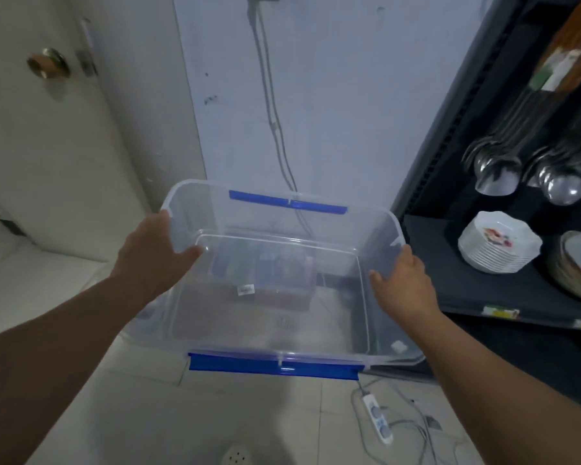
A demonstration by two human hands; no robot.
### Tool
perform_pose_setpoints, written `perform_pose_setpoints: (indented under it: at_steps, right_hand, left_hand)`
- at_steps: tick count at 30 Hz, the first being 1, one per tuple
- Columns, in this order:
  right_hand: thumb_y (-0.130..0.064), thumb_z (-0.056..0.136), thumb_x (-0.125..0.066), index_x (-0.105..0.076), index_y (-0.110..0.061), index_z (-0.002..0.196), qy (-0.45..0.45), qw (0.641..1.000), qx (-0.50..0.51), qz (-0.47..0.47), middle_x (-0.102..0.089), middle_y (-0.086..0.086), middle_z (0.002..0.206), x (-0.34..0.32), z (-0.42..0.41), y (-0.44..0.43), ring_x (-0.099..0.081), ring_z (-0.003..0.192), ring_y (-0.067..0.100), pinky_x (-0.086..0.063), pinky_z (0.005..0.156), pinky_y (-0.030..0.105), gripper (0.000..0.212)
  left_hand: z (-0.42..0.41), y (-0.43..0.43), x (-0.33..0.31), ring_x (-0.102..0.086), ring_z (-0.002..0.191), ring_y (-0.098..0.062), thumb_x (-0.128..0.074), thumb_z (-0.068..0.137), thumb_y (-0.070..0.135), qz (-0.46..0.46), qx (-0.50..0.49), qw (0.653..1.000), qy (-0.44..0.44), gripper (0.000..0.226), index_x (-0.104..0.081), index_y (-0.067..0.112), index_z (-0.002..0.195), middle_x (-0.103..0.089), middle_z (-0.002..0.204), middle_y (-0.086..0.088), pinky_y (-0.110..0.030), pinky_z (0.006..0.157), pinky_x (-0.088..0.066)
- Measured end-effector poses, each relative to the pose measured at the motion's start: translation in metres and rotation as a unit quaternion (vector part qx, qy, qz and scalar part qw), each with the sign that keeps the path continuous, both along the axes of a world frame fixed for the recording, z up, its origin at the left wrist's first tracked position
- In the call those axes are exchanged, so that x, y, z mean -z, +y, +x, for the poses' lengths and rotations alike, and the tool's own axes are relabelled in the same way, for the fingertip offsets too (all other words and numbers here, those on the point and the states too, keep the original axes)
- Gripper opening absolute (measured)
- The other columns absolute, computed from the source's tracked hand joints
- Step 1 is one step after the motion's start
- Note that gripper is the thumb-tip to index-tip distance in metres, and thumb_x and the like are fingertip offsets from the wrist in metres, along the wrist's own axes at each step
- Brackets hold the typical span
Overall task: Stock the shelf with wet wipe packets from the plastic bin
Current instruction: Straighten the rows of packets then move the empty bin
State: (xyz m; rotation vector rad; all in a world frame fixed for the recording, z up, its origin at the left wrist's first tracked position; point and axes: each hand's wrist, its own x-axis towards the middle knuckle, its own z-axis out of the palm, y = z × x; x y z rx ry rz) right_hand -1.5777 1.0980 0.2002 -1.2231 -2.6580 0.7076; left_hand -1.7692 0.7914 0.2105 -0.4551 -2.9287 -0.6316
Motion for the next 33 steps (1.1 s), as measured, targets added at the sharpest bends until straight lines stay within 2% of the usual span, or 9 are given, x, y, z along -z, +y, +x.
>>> perform_pose_setpoints:
  at_steps: [5,9,16,20,24,33]
  right_hand:
    - [-0.035,0.091,-0.058,-0.018,-0.009,0.149,0.003,1.000,0.020,-0.018,-0.037,0.017,0.142,0.014,-0.076,0.020,-0.048,0.118,0.039,-0.046,0.094,0.046,0.075]
    - [-0.035,0.091,-0.058,-0.017,-0.011,0.150,-0.013,0.999,0.032,-0.037,-0.036,0.016,0.143,0.036,-0.129,0.044,-0.049,0.117,0.039,-0.048,0.094,0.049,0.076]
    - [-0.031,0.093,-0.056,-0.008,-0.010,0.153,-0.035,0.997,0.020,-0.067,-0.024,0.016,0.154,0.091,-0.226,0.092,-0.039,0.129,0.039,-0.040,0.104,0.045,0.080]
    - [-0.031,0.094,-0.055,-0.004,-0.010,0.154,-0.050,0.995,0.021,-0.080,-0.018,0.015,0.157,0.125,-0.273,0.114,-0.032,0.136,0.038,-0.036,0.109,0.048,0.081]
    - [-0.032,0.093,-0.055,-0.004,-0.013,0.154,-0.056,0.993,0.027,-0.105,-0.016,0.012,0.158,0.163,-0.307,0.129,-0.032,0.137,0.037,-0.036,0.109,0.050,0.082]
    - [-0.030,0.091,-0.056,-0.002,-0.016,0.154,-0.084,0.985,0.057,-0.139,-0.009,0.004,0.161,0.246,-0.354,0.140,-0.026,0.141,0.031,-0.031,0.113,0.042,0.085]
  left_hand:
    - [-0.090,0.028,0.013,-0.058,0.101,-0.036,-0.068,0.076,0.055,0.009,0.025,0.999,-0.023,0.065,-0.046,0.013,0.120,-0.055,0.118,-0.013,-0.045,0.084,-0.051]
    - [-0.153,0.054,0.034,-0.059,0.096,-0.031,-0.062,0.071,0.067,0.014,0.057,0.996,-0.065,0.068,-0.046,0.020,0.117,-0.057,0.112,-0.007,-0.047,0.081,-0.054]
    - [-0.241,0.096,0.084,-0.059,0.093,-0.026,-0.056,0.070,0.074,0.001,0.037,0.994,-0.100,0.072,-0.043,0.023,0.118,-0.055,0.110,-0.001,-0.047,0.078,-0.056]
    - [-0.279,0.119,0.114,-0.056,0.093,-0.023,-0.066,0.077,0.056,0.001,0.020,0.992,-0.123,0.061,-0.044,0.019,0.121,-0.054,0.111,-0.003,-0.045,0.077,-0.054]
    - [-0.315,0.139,0.147,-0.050,0.095,-0.021,-0.071,0.079,0.042,-0.005,0.015,0.989,-0.144,0.062,-0.043,0.017,0.127,-0.052,0.118,-0.005,-0.041,0.078,-0.049]
    - [-0.379,0.164,0.234,-0.052,0.111,-0.036,-0.074,0.079,0.028,-0.031,0.028,0.981,-0.189,0.065,-0.042,0.012,0.133,-0.049,0.130,-0.013,-0.048,0.083,-0.045]
